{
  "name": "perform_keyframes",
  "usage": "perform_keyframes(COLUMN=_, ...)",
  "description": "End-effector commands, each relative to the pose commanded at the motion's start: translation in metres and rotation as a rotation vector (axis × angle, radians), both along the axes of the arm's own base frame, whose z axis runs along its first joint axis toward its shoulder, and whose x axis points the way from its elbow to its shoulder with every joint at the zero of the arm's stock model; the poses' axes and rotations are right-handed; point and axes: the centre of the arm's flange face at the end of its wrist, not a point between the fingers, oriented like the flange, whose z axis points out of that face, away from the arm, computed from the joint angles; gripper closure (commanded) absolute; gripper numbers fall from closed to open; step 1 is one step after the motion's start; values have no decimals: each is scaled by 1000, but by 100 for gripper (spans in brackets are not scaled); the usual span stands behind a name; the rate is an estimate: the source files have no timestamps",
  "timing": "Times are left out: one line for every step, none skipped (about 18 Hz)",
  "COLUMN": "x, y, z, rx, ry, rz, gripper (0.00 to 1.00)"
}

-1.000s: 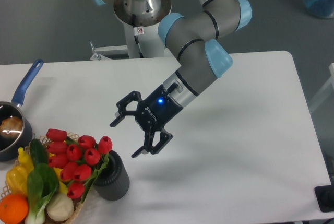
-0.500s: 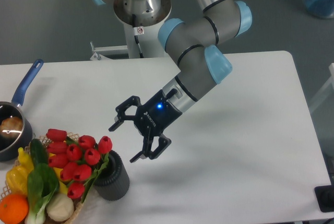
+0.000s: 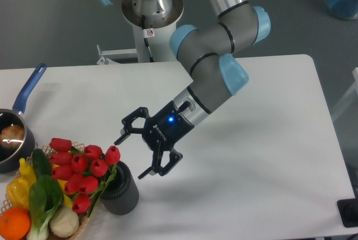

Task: Pick up the flowers from the vase
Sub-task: 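Lower the open gripper around the tulip stems above the vase rim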

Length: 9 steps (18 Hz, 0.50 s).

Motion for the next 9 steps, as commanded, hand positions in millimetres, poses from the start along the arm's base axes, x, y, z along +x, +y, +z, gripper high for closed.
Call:
perform_keyframes(x=1, y=2, z=0, rx=2, ry=3, rz=-5, gripper=0)
perform_keyframes(x=2, y=2, z=0, rx=3, ry=7, rz=-7, gripper=0)
perform_keyframes(x=3, y=3, z=-1, rx=-3, ry=9, rz=-9, gripper=0)
perform_keyframes(x=6, y=4, z=-1, rx=-3, ry=9, rz=-14, gripper=0)
perform_keyframes(x=8, y=6, z=-1, rx=-3, ry=9, rz=-17, gripper=0)
perform_keyframes(x=10, y=7, z=-1, rx=-3, ry=11, rz=-22, gripper=0)
perform_keyframes(x=11, y=8, z=-1, rx=-5, ry=11, rz=-23, gripper=0)
perform_keyframes(x=11, y=8, z=-3, rx=-7, ry=9, rz=-23, gripper=0)
perform_keyframes(x=14, y=9, z=-3, rx=-6, ry=10, rz=-28, gripper=0)
